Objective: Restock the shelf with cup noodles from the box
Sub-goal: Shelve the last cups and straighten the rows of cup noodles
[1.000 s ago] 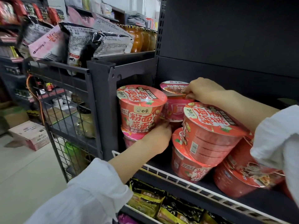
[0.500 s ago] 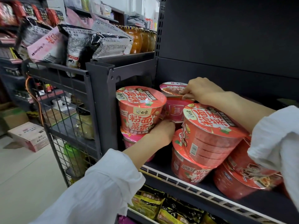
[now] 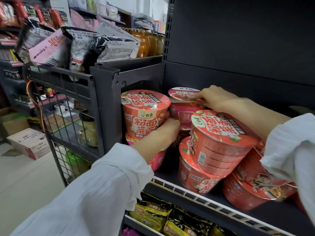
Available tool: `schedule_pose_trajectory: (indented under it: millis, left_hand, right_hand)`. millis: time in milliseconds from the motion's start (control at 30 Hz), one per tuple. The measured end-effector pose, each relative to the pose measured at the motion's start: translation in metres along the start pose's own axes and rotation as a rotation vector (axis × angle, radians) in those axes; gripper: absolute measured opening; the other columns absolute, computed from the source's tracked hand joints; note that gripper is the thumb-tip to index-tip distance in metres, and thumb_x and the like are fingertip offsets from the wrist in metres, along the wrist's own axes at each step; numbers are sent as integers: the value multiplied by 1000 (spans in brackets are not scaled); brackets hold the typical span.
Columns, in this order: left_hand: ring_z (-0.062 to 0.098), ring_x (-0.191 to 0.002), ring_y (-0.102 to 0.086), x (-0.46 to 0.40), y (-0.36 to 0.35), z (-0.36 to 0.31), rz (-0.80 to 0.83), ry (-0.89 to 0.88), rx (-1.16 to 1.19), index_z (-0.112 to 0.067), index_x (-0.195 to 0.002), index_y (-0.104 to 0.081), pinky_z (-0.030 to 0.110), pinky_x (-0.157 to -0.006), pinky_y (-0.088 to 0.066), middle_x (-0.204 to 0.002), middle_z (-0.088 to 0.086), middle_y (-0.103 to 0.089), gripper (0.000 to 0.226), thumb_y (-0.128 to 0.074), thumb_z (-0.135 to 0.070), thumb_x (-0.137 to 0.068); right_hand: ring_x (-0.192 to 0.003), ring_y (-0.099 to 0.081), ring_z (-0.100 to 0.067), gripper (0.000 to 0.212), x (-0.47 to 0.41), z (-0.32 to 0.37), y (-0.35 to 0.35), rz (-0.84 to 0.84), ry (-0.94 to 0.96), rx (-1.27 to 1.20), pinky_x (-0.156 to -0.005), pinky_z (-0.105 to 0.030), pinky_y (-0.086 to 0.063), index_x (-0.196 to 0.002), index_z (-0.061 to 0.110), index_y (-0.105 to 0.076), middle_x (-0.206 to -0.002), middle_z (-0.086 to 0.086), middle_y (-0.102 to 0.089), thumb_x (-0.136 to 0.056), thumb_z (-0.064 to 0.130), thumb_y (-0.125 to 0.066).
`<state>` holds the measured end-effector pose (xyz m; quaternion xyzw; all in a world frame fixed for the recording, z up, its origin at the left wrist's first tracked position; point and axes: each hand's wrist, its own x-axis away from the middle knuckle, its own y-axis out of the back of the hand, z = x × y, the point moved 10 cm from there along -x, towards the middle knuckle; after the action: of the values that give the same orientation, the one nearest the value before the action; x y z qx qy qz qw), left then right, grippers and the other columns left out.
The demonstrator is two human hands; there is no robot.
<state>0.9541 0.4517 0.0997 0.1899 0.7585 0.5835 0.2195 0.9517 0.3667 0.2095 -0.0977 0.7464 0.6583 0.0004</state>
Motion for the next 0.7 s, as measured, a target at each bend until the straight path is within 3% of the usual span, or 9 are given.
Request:
schedule_pose_trajectory:
  millis: [133, 267, 400, 467, 533, 633, 700]
  left_hand:
    - [32, -110, -60, 1, 8, -23, -136, -28, -196, -1, -112, -62, 37, -88, -48, -117, 17, -62, 31, -38, 5, -93]
    - [30, -106, -61, -5, 7, -42, -199, -135, -465, -3, -109, -61, 35, -80, -50, -116, 13, -62, 32, -34, 6, -93]
    - [22, -111, -60, -8, 11, -49, -247, -211, -540, -9, -116, -58, 28, -78, -50, -123, 6, -59, 30, -38, 0, -95]
    - [10, -86, -69, -2, 14, -56, -259, -240, -562, -17, -91, -70, 20, -59, -49, -96, -2, -70, 9, -64, -18, -84]
    - [1, -51, -64, -2, 9, -49, -160, -167, -565, -22, -53, -67, 15, -39, -39, -57, -10, -66, 20, -86, -30, -53]
    - [-2, -48, -62, -11, -2, -37, -185, -90, -528, -25, -47, -66, 13, -38, -37, -52, -14, -64, 23, -87, -35, -48]
    - [0, -48, -62, 4, 16, -52, -262, -139, -522, -24, -45, -65, 14, -38, -37, -51, -12, -63, 25, -88, -34, -45]
  right_hand:
    - [-106, -60, -29, 34, -1, 4, 3, -13, 32, 27, -90, -43, -49, -129, 26, -57, -120, -9, -62, -96, 20, -50]
    - [-106, -60, -29, 38, -1, 4, 7, -43, 45, 105, -88, -40, -49, -131, 29, -54, -118, -8, -63, -94, 28, -54]
    - [-101, -62, -28, 38, -1, 18, 13, -103, 91, 237, -81, -35, -47, -129, 30, -56, -114, -6, -66, -93, 40, -52]
    - [-96, -64, -26, 36, 0, 26, 18, -139, 101, 295, -73, -31, -43, -124, 28, -61, -109, -5, -68, -92, 43, -51]
    - [-87, -64, -24, 33, -2, 33, 19, -147, 102, 353, -65, -28, -39, -112, 24, -67, -99, -4, -69, -92, 45, -51]
    - [-85, -62, -24, 25, -5, 32, 16, -95, 95, 315, -67, -29, -43, -109, 21, -70, -100, -4, -67, -93, 34, -55]
    - [-96, -62, -26, 27, -2, 16, 13, -38, 60, 130, -76, -31, -47, -117, 23, -67, -110, -6, -66, -92, 28, -57]
